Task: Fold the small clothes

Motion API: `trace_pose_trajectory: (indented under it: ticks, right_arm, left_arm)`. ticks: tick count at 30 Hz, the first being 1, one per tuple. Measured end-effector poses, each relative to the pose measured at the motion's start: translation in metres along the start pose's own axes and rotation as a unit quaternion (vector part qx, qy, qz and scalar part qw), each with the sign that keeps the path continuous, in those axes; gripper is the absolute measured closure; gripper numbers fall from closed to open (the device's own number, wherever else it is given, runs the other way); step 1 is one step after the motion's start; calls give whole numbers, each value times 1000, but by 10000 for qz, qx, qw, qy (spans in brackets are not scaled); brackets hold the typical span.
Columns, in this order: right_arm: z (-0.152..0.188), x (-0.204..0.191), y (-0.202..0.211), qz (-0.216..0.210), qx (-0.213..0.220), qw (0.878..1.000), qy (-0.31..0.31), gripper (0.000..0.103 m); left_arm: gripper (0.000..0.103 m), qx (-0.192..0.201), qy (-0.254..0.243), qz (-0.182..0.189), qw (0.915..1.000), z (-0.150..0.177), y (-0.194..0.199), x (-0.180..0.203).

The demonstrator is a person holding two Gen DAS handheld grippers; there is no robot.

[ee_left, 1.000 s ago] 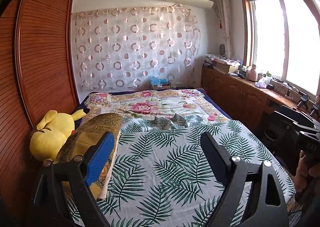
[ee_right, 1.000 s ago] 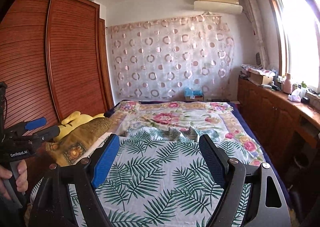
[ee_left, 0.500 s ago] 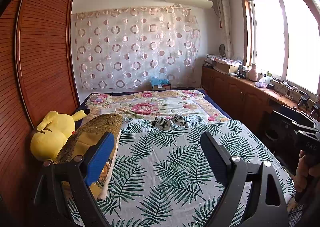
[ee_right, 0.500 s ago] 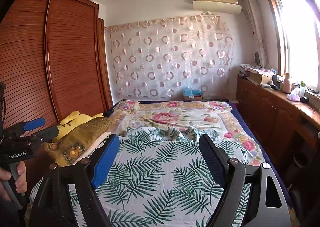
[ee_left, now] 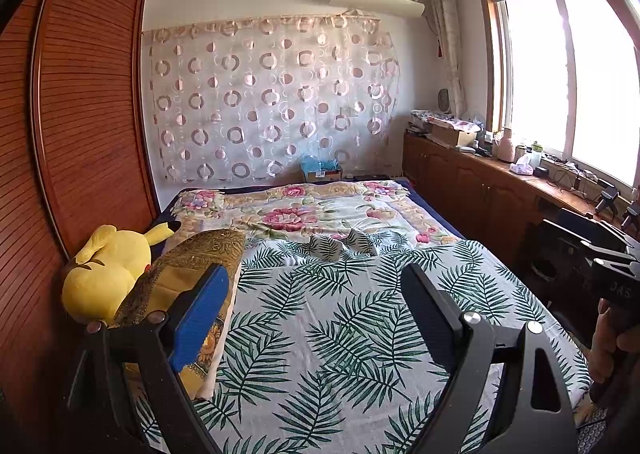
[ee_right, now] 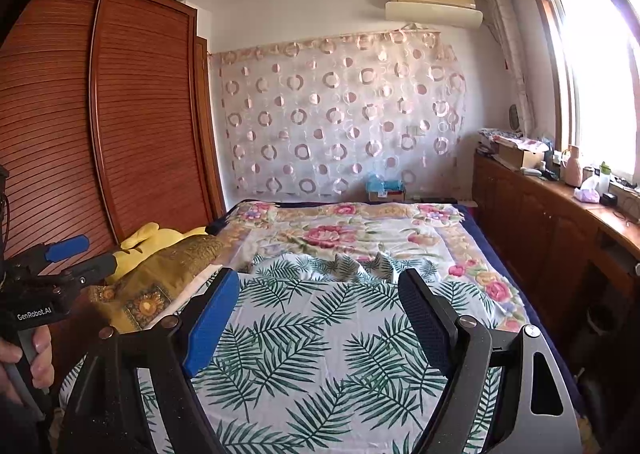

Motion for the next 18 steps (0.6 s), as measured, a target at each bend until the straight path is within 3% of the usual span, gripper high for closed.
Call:
trace_pose_trajectory:
  ticks: [18]
  right_arm:
    - [-1,2,0,-18,-8,10000,7,20]
  left_arm:
    - [15,8,-5,-6,10000,2,0,-1]
Point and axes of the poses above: each gripper's, at about its wrist camera, not at the fingertips, and y roughly against the way its jaws point, x to its right, z to its underside, the point moved 9 cm from there along -y, roughly the way its jaws point, and after that the axes turned 14 degrees about z, right-handed, at the moved point
